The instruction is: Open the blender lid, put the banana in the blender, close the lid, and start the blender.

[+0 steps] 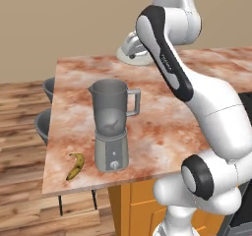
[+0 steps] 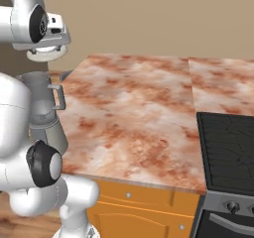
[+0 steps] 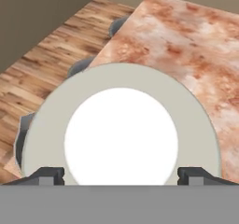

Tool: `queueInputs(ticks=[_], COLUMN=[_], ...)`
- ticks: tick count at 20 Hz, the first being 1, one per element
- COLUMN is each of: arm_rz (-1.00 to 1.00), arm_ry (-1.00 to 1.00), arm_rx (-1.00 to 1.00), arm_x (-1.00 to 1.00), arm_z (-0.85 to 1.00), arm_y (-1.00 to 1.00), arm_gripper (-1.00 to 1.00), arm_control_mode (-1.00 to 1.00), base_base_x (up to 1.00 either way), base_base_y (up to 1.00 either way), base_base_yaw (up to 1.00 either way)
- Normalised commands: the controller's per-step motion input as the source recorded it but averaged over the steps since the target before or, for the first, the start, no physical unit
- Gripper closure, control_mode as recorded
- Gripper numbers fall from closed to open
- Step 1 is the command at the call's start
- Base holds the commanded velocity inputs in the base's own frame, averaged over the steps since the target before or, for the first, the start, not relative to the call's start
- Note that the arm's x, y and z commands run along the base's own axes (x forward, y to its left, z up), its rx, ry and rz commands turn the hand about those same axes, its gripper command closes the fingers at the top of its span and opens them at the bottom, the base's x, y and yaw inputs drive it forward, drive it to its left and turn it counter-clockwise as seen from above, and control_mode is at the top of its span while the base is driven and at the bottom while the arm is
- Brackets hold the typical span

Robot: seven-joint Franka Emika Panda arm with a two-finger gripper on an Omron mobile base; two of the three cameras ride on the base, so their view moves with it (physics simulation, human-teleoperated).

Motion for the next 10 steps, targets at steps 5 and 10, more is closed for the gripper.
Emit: queueInputs(ticks=[5, 10], arm_rz=[0.0, 0.0], arm_ry=[0.0, 0.05], arm_rx=[0.03, 0.02], arm_x=[-0.12, -0.07], arm_z=[-0.34, -0.7], arm_y=[-1.0, -1.0], arm_gripper=[1.0, 1.0], arm_control_mode=[-1.0, -1.0], base_base_x=[0.0, 0.0], base_base_y=[0.0, 0.0], base_base_yaw=[0.0, 0.0])
